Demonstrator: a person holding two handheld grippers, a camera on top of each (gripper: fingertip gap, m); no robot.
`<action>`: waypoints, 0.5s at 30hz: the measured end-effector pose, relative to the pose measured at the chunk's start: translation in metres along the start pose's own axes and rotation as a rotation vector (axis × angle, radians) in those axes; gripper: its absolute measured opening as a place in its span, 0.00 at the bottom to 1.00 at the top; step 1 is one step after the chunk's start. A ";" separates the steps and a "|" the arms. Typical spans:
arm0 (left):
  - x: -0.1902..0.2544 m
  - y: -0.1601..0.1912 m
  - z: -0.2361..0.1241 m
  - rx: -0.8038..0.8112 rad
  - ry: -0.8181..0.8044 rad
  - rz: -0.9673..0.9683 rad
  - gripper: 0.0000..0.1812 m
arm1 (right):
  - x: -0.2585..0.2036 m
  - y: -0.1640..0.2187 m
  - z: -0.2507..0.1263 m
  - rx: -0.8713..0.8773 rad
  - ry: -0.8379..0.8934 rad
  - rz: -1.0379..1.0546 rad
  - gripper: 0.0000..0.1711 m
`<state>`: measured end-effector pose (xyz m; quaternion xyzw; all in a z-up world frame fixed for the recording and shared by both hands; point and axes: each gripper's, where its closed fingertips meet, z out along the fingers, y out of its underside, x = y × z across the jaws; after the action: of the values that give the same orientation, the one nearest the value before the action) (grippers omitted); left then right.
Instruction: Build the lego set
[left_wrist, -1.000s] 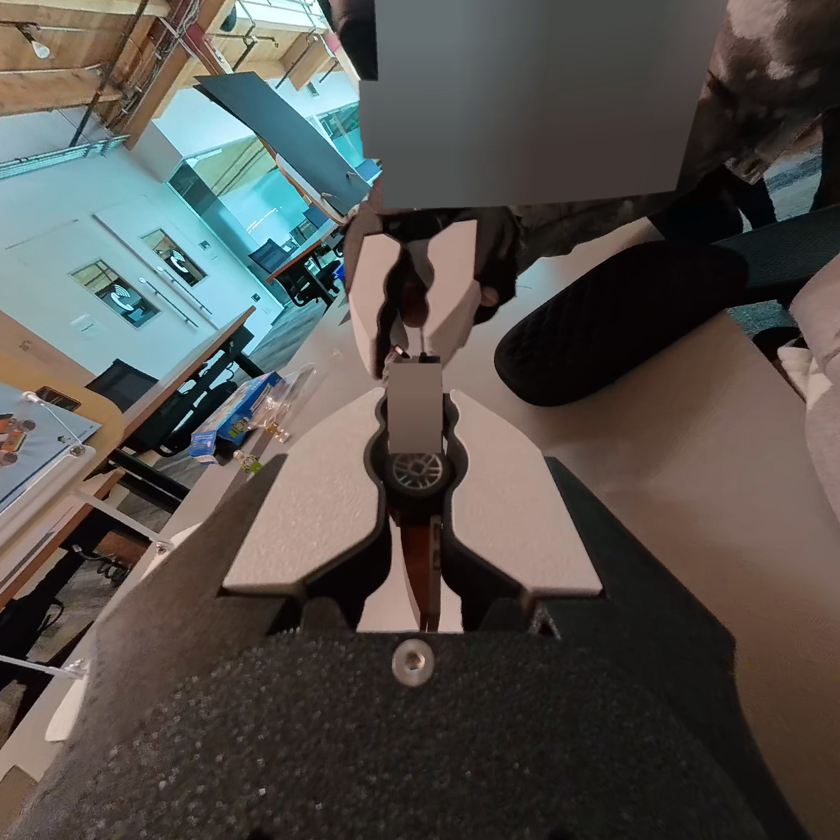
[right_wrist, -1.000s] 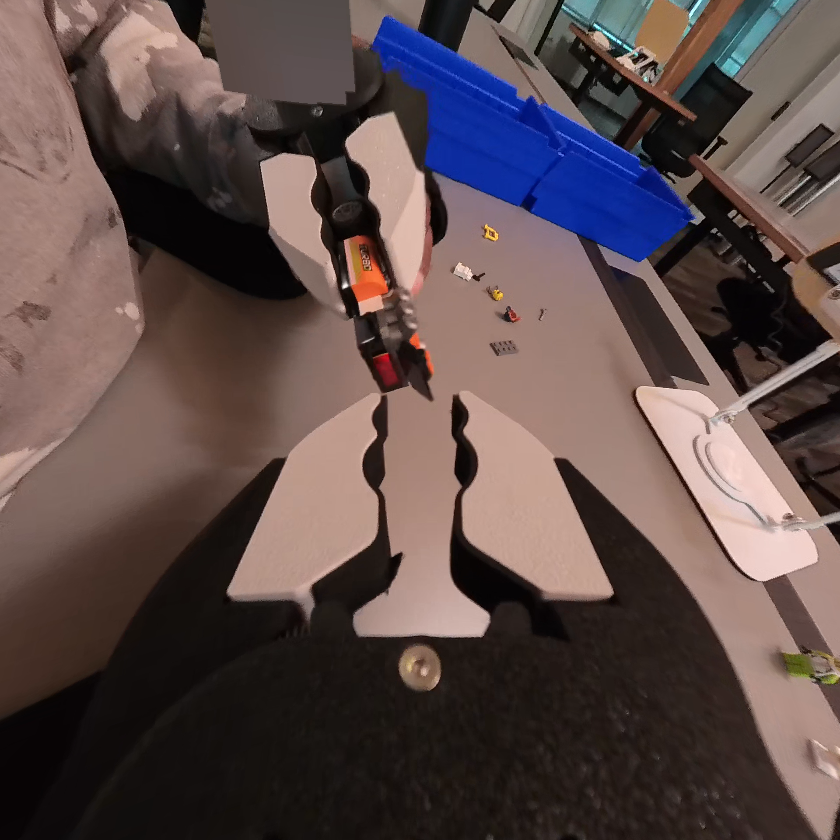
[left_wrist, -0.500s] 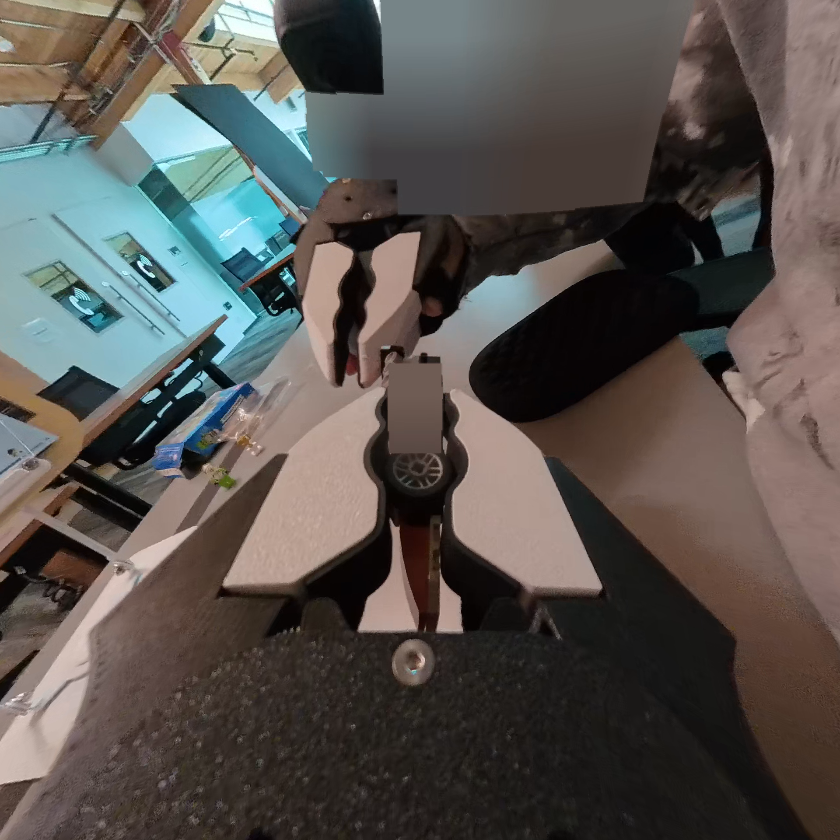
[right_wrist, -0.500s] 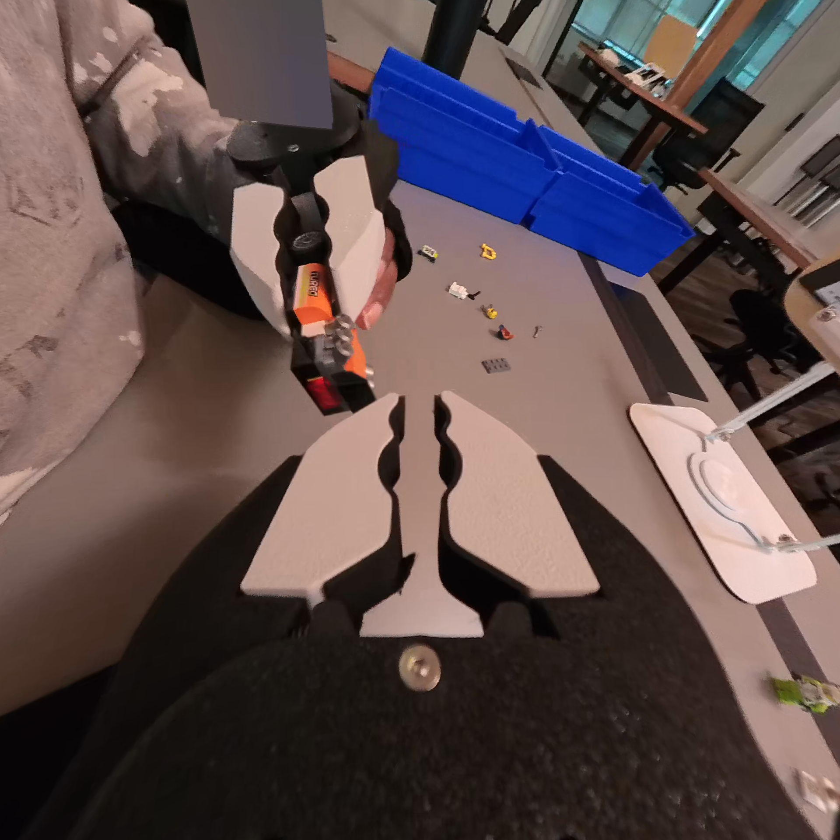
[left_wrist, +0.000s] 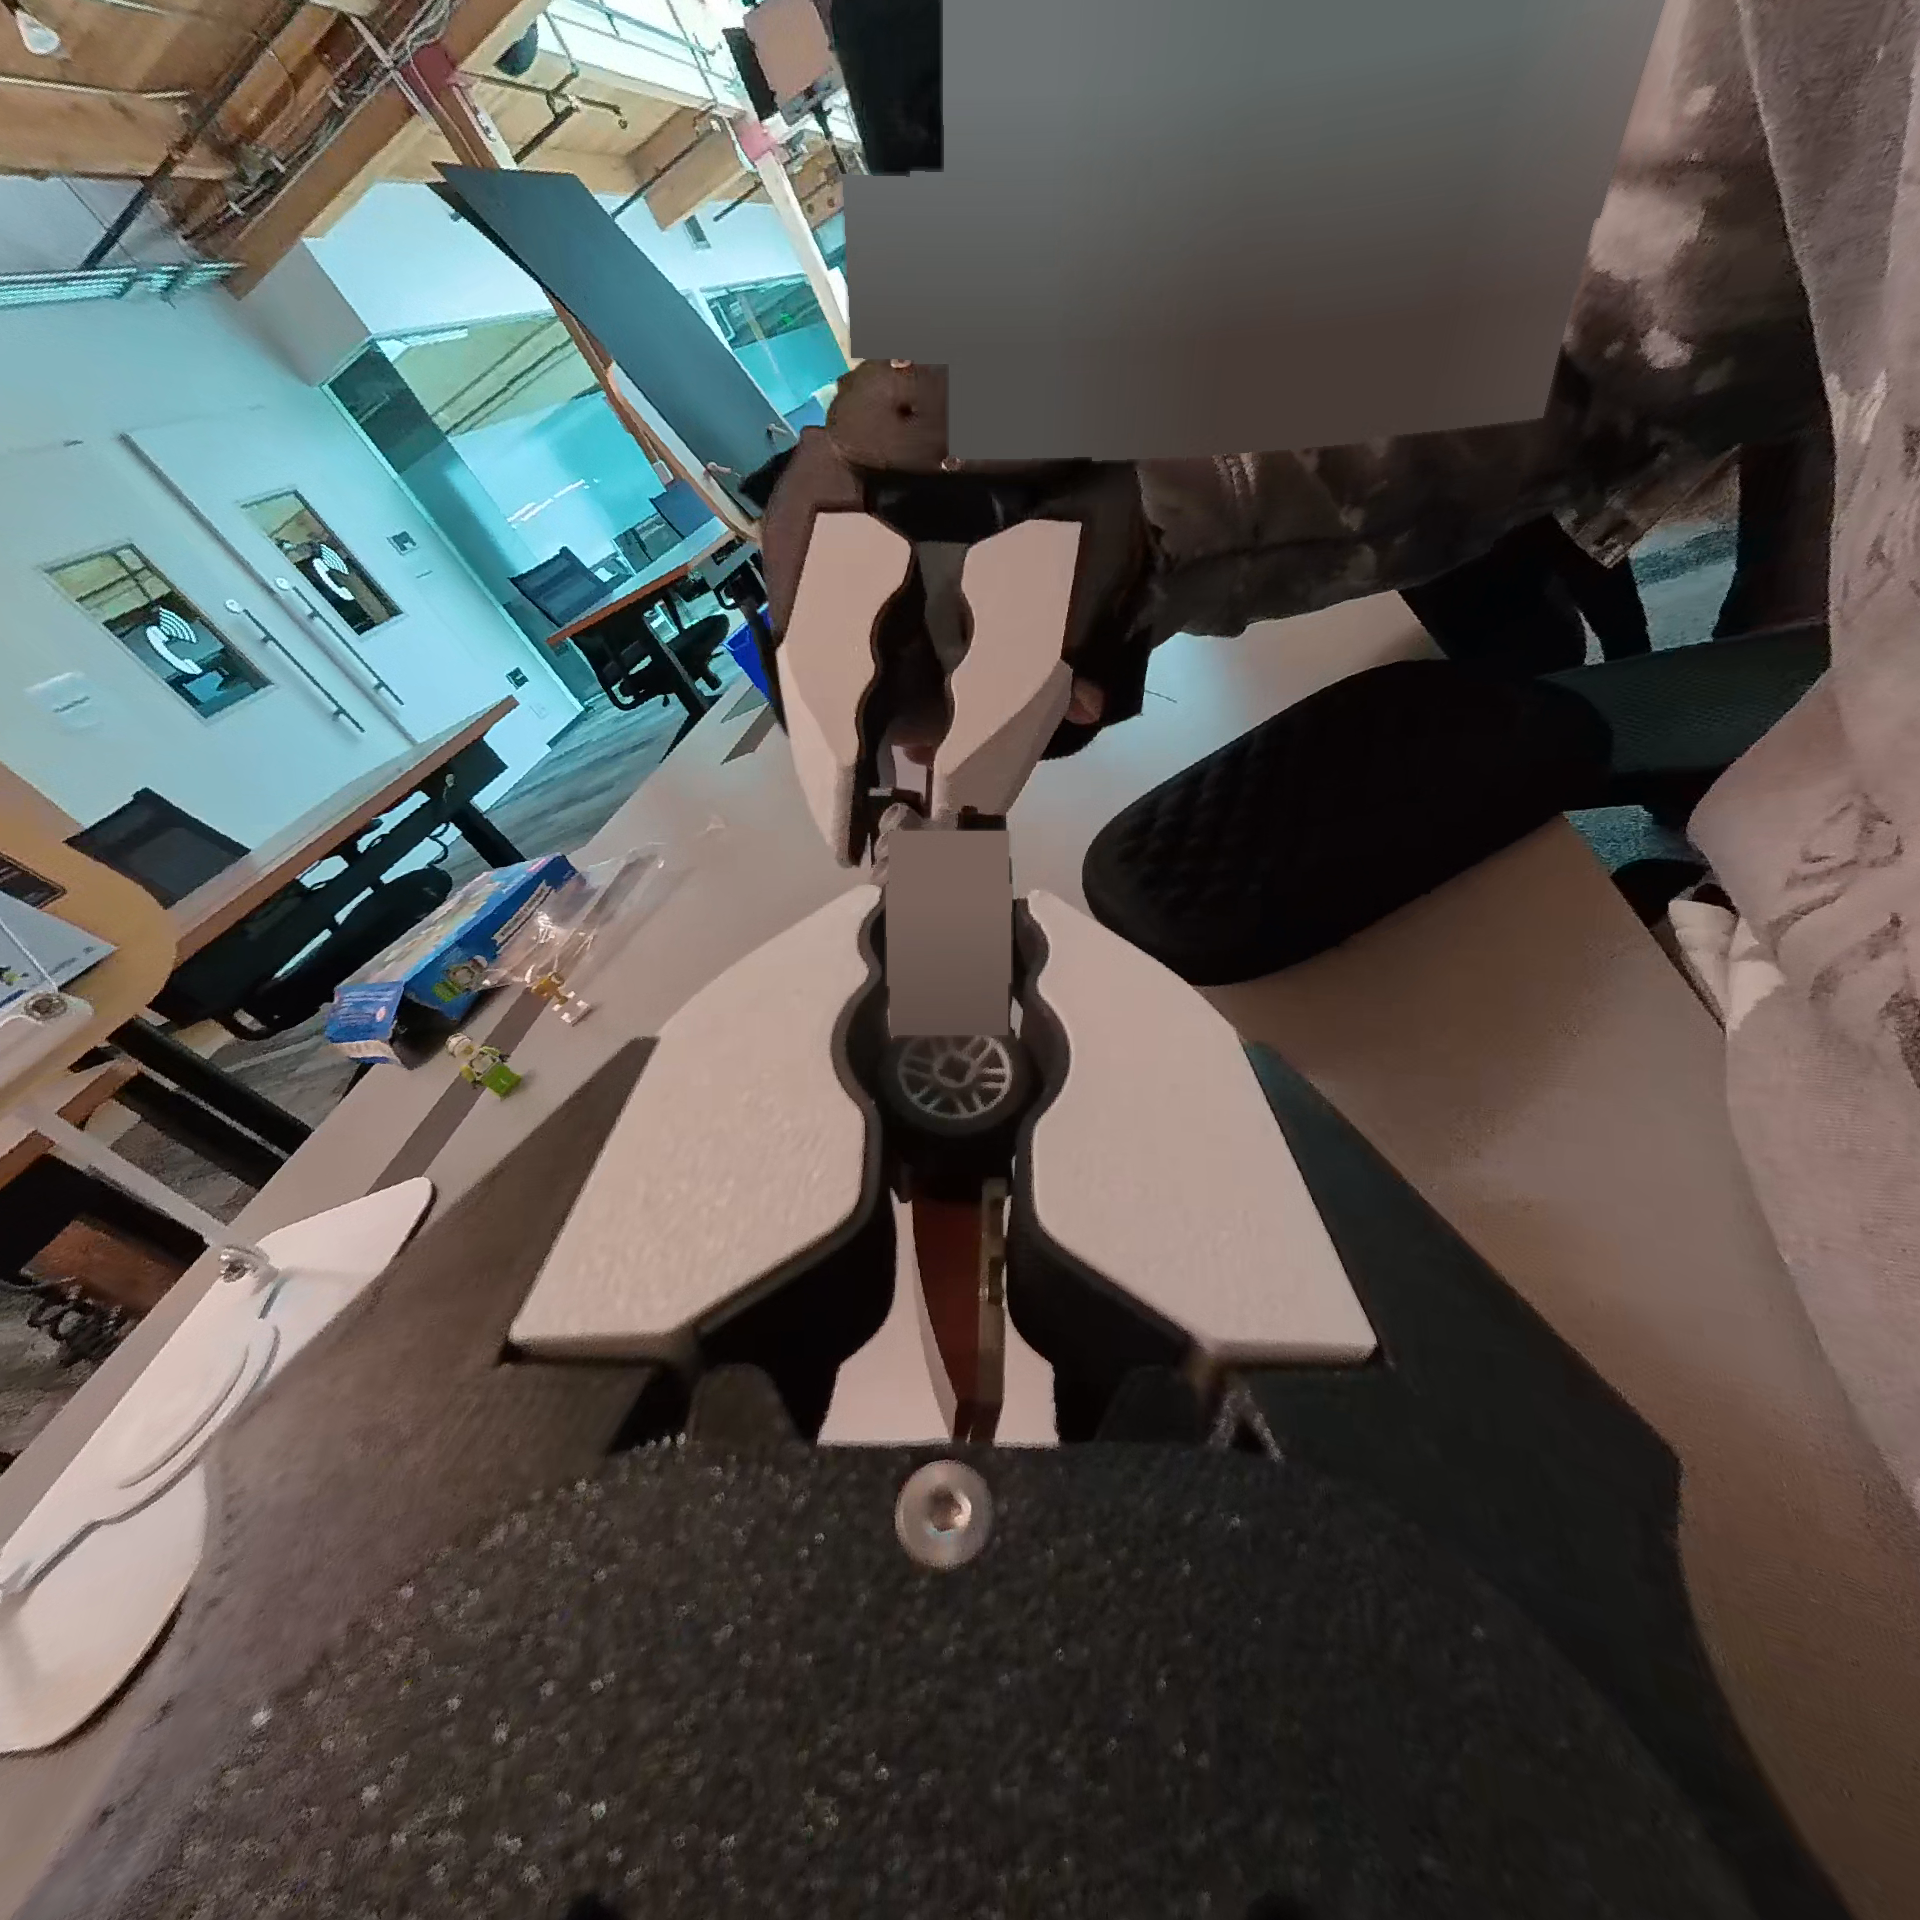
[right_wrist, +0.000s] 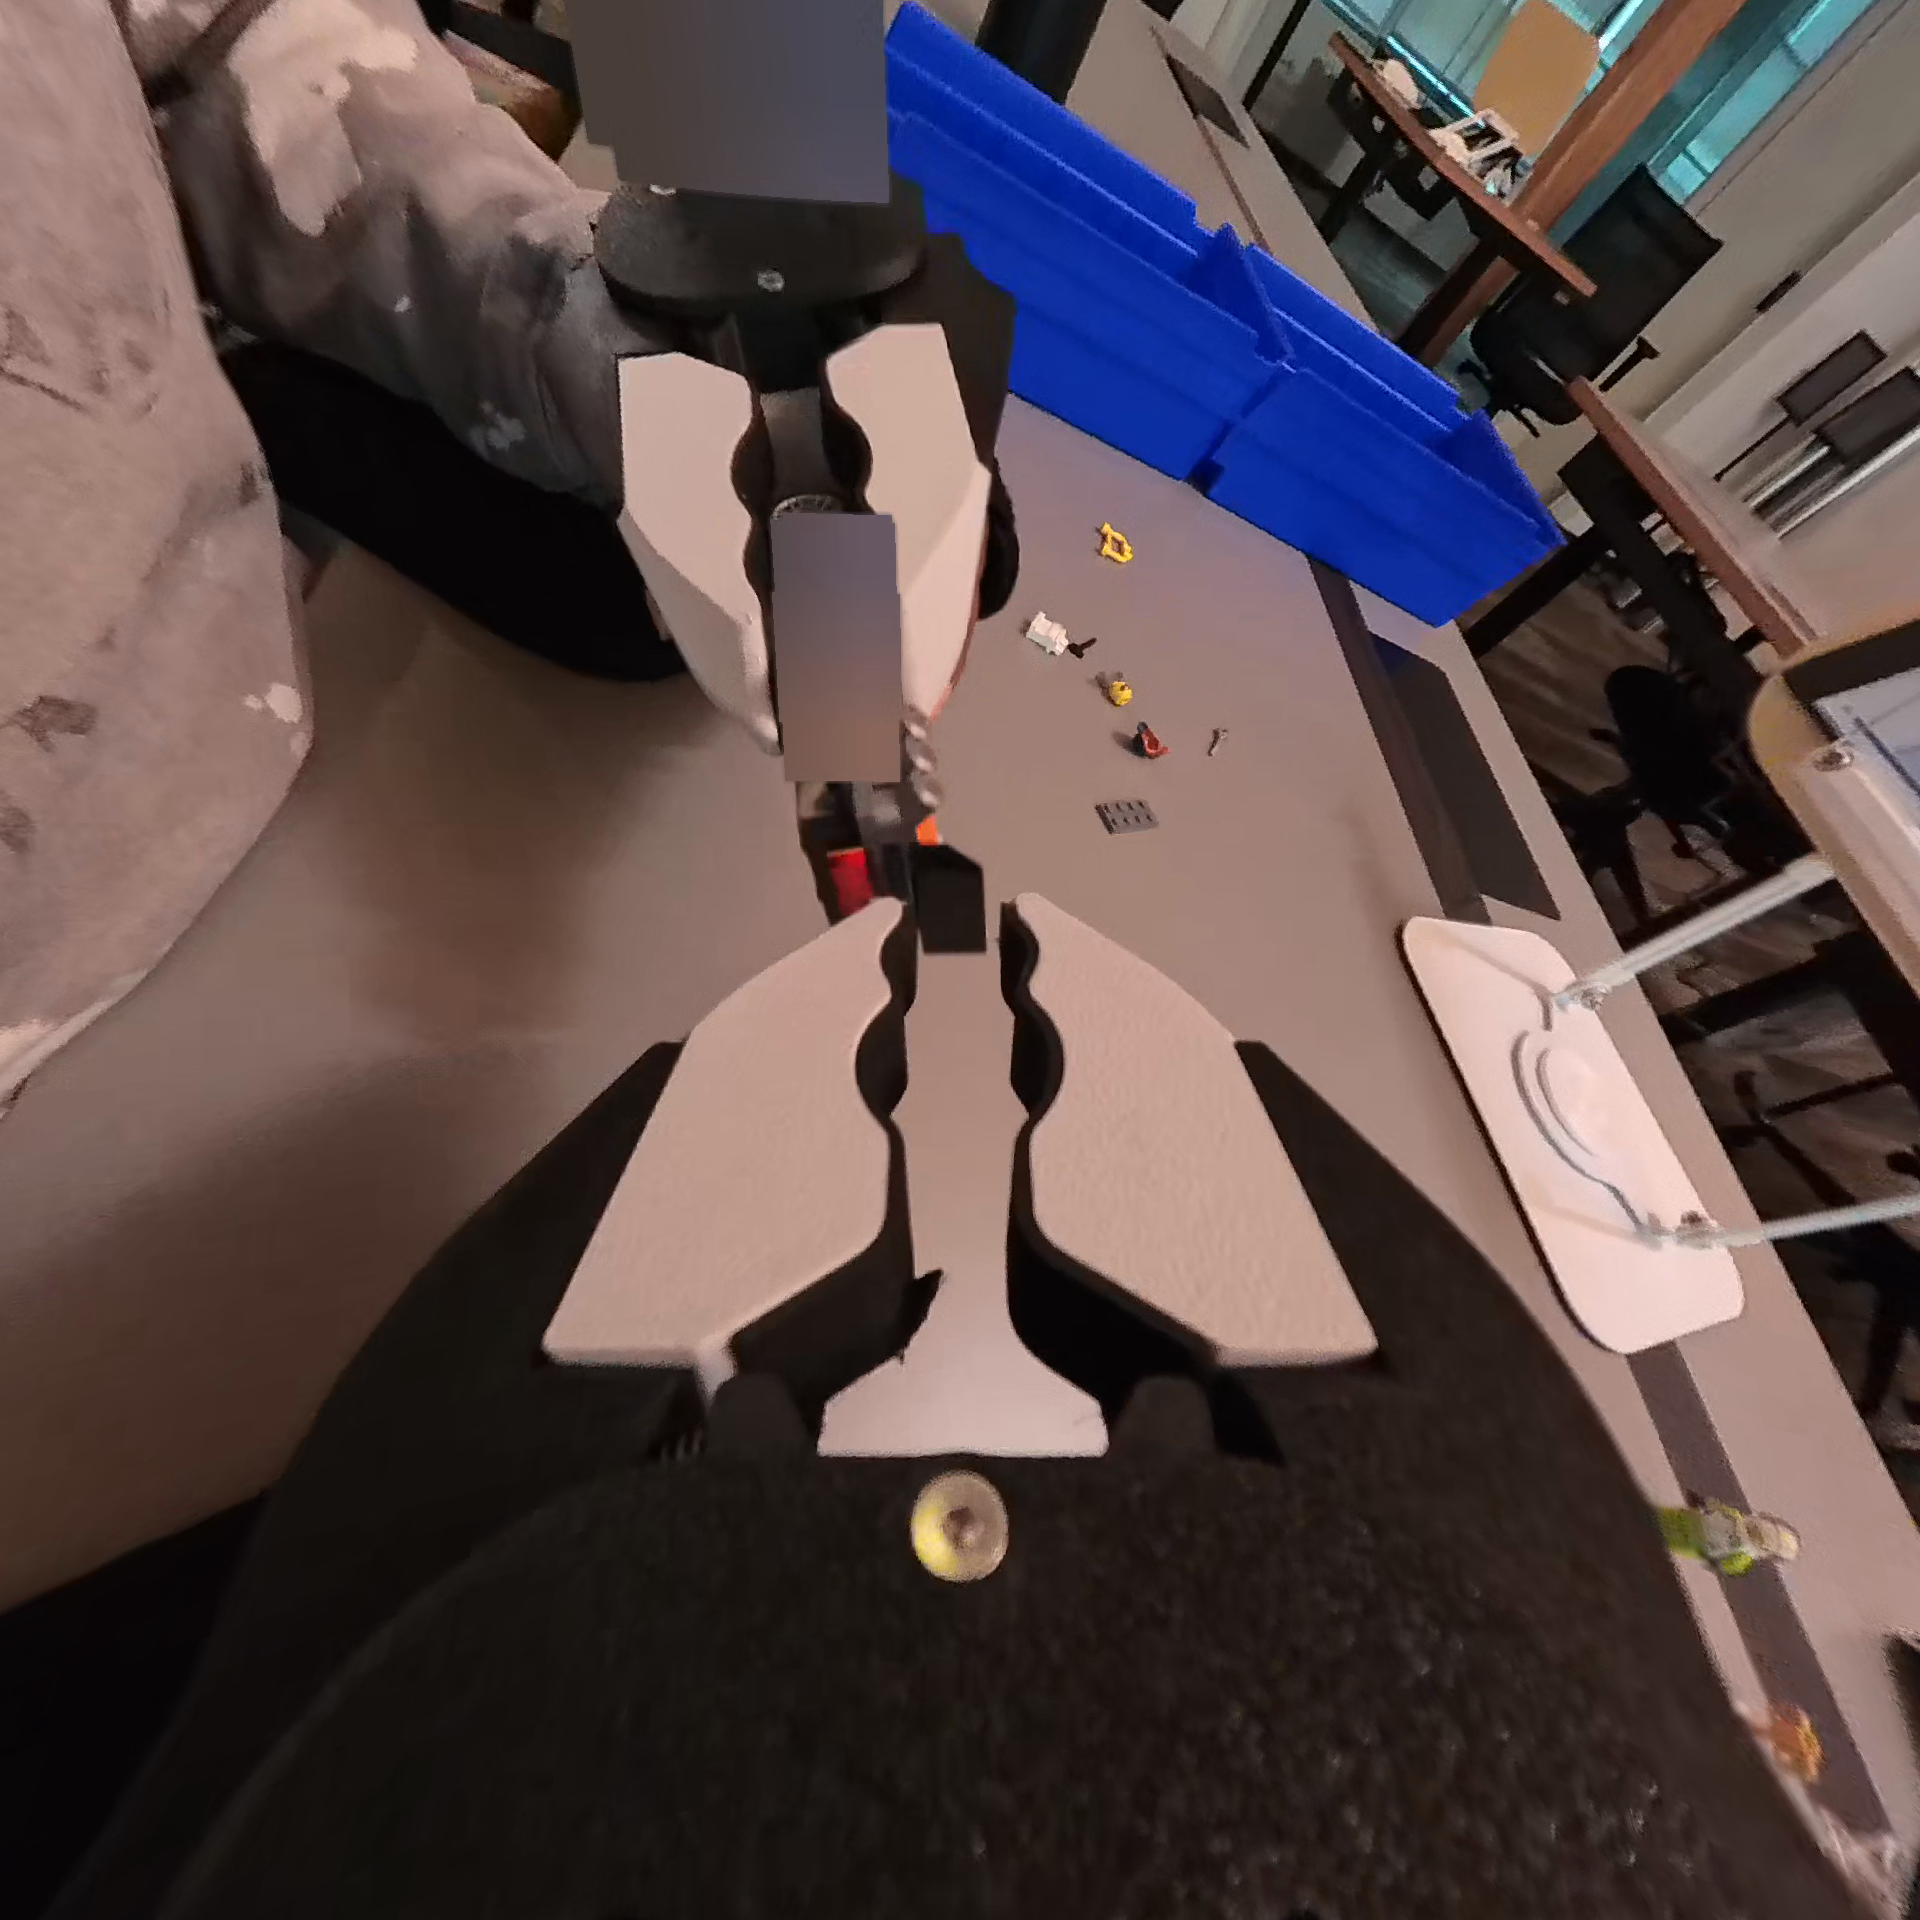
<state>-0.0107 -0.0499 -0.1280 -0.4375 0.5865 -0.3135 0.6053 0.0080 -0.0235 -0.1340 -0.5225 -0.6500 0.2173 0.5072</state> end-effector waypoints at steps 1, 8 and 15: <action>0.001 0.000 0.000 0.000 0.001 0.003 0.11 | -0.001 -0.001 0.000 0.002 -0.014 -0.003 0.08; 0.015 -0.004 -0.001 0.012 0.086 -0.011 0.11 | -0.018 -0.004 -0.004 -0.030 -0.221 -0.044 0.07; 0.033 -0.007 -0.002 0.034 0.199 -0.046 0.11 | -0.041 -0.007 -0.013 -0.146 -0.539 -0.086 0.07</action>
<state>-0.0077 -0.0829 -0.1357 -0.4074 0.6281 -0.3788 0.5441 0.0136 -0.0658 -0.1410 -0.4530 -0.7969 0.2794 0.2858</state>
